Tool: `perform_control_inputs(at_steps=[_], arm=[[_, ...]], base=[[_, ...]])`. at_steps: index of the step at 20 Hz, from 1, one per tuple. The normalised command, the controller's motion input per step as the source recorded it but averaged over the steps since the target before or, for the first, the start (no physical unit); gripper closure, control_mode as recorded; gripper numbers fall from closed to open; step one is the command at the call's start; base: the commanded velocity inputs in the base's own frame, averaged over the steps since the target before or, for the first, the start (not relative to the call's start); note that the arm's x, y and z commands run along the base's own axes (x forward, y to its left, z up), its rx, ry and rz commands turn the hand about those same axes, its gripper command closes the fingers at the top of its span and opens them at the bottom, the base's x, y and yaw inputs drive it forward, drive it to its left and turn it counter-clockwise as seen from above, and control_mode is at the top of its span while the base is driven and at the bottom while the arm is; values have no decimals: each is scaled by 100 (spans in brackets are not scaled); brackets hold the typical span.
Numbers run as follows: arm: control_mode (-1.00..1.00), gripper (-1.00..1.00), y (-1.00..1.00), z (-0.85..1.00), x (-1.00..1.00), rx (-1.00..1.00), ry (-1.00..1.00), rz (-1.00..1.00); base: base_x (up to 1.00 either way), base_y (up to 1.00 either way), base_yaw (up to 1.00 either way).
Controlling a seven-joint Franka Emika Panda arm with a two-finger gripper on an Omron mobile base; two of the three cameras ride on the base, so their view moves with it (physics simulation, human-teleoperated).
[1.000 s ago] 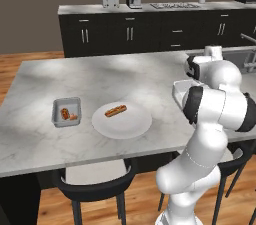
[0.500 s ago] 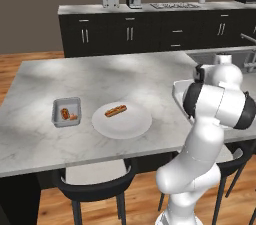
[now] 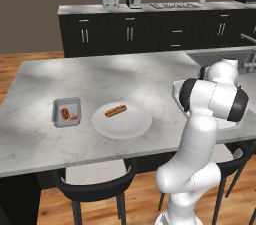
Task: Place one cooked food and one vegetable from the large plate to each tupperware container.
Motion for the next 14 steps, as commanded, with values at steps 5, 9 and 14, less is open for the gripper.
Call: perform_control_inputs(at_steps=[5,9,14], arm=[[-100,100,-27,-26,0,1,-5,1],[-100,100,-6,-27,0,-5,-1,3],[-100,-100,0,0,0,0,0,2]], base=[[0,0,0],[0,0,0],[0,0,0]])
